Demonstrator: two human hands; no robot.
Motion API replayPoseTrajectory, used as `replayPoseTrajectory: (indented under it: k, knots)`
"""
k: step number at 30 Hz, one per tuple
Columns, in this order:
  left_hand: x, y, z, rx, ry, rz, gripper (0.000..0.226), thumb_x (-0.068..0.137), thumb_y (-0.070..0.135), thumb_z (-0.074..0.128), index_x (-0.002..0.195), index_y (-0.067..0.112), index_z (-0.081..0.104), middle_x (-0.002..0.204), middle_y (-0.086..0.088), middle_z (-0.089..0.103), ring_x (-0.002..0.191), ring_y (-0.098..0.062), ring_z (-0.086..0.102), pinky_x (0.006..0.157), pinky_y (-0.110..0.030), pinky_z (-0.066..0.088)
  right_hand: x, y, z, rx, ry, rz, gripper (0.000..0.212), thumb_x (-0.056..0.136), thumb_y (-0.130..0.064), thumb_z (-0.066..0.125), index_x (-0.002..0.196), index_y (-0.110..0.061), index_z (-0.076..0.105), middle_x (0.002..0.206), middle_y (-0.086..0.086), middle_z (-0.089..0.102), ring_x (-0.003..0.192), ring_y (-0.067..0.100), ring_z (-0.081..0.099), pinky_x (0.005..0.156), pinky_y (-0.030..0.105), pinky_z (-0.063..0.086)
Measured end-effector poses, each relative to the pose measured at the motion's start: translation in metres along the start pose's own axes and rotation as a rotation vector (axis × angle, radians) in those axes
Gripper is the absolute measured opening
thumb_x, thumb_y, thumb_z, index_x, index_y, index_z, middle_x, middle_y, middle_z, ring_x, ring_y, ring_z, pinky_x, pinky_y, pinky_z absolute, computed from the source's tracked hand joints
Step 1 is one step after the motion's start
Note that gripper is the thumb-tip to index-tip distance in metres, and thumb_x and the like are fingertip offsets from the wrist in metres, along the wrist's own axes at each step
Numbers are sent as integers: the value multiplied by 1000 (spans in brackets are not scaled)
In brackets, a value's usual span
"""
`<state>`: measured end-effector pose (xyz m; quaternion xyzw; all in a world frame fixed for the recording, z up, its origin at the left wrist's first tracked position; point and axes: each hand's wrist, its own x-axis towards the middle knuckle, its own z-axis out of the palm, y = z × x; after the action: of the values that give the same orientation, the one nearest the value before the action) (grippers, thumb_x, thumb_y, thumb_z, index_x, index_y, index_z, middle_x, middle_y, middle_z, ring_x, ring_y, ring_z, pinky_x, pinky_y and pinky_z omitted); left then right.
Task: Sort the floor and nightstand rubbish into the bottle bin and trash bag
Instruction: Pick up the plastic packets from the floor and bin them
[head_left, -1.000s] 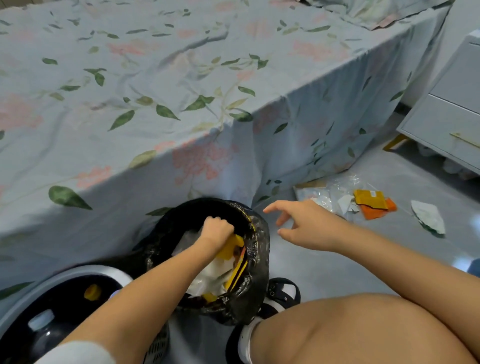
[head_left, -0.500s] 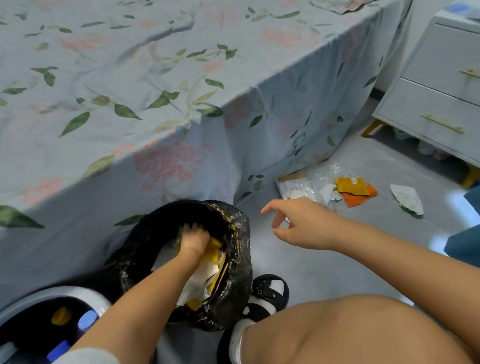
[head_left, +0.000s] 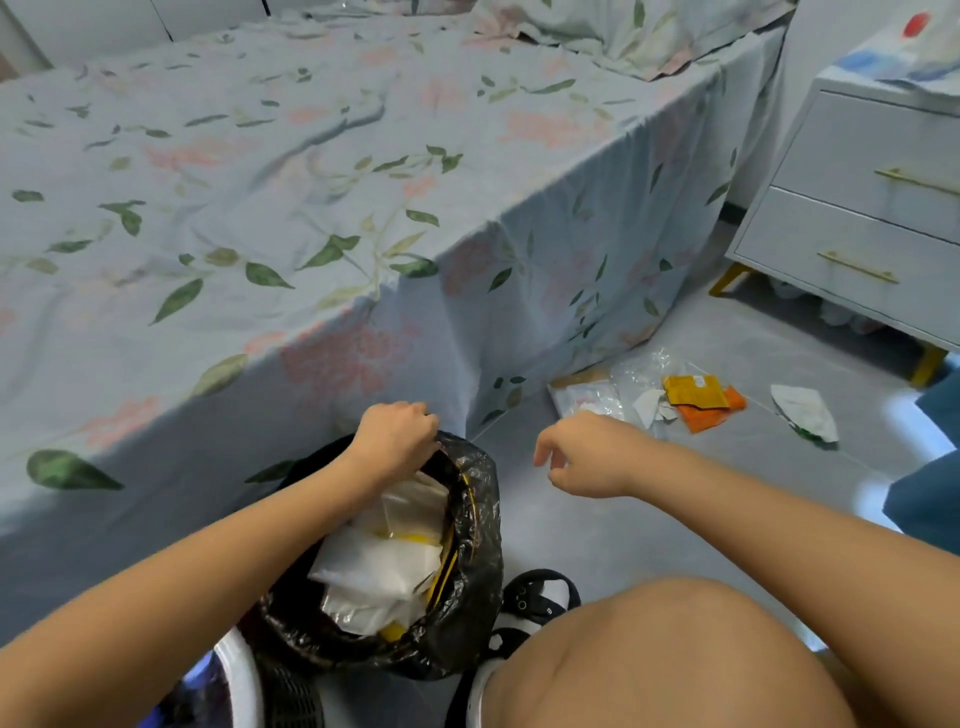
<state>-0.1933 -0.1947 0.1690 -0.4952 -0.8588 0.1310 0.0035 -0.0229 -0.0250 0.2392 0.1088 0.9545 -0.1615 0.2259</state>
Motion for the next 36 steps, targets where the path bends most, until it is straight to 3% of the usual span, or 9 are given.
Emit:
replayPoseTrajectory:
  k: [4,9,12,14,19,23,26,31,36]
  knots:
    - [34,23,-40,-177,68,-7,25,94,28,45,95,15,67,97,-3,63,87,-28,62,61,-31,46,6,21,-12,42,32,54,34,86,-21,53,117,-26,64,119,-1,64,106,23,61,91,38,52]
    - [99,83,-30,-599,-186,-102,22,84,28,57,99,16,67,101,-2,67,95,-23,60,81,-35,51,1,90,-30,13,99,184,39,79,-31,66,117,-29,62,117,-3,65,106,21,60,89,36,52]
    - [135,118,2,-690,-301,-159,10,79,21,61,71,17,57,72,-5,54,69,-20,47,63,-32,41,0,150,-24,-140,16,289,48,74,-39,73,119,-29,59,118,-4,61,108,20,59,84,34,52]
    - [158,136,26,-723,-354,-224,31,78,20,61,55,18,40,58,-2,38,59,-16,34,55,-28,30,4,189,-17,-154,5,360,51,70,-42,76,116,-31,60,117,-6,59,107,21,59,84,35,52]
    - [208,169,73,-782,-407,-399,48,83,30,66,53,18,29,53,1,31,49,-14,31,45,-25,22,33,263,14,-78,-8,416,51,70,-45,78,115,-30,61,114,-7,62,108,17,57,79,29,48]
    - [244,185,110,-892,-420,-564,46,78,48,70,89,4,61,90,-7,65,90,-26,62,68,-29,46,78,295,47,-31,-66,408,51,74,-45,75,120,-31,58,118,-6,61,107,19,59,83,32,51]
    - [258,196,130,-843,-351,-659,86,71,62,67,128,1,46,130,-15,53,120,-30,53,93,-36,48,111,309,64,-21,-17,362,49,75,-41,74,120,-31,59,119,-5,61,109,19,59,82,32,50]
    - [285,207,156,-824,-274,-753,102,68,72,64,134,-1,39,137,-17,45,129,-32,45,101,-38,41,159,326,90,14,64,339,47,78,-29,69,123,-30,57,123,-5,59,115,19,56,80,29,48]
    - [298,215,174,-892,-401,-794,110,61,74,65,137,0,40,137,-17,44,128,-30,46,102,-36,44,186,333,111,102,153,352,46,81,-22,61,126,-31,55,122,-2,62,112,22,58,82,30,50]
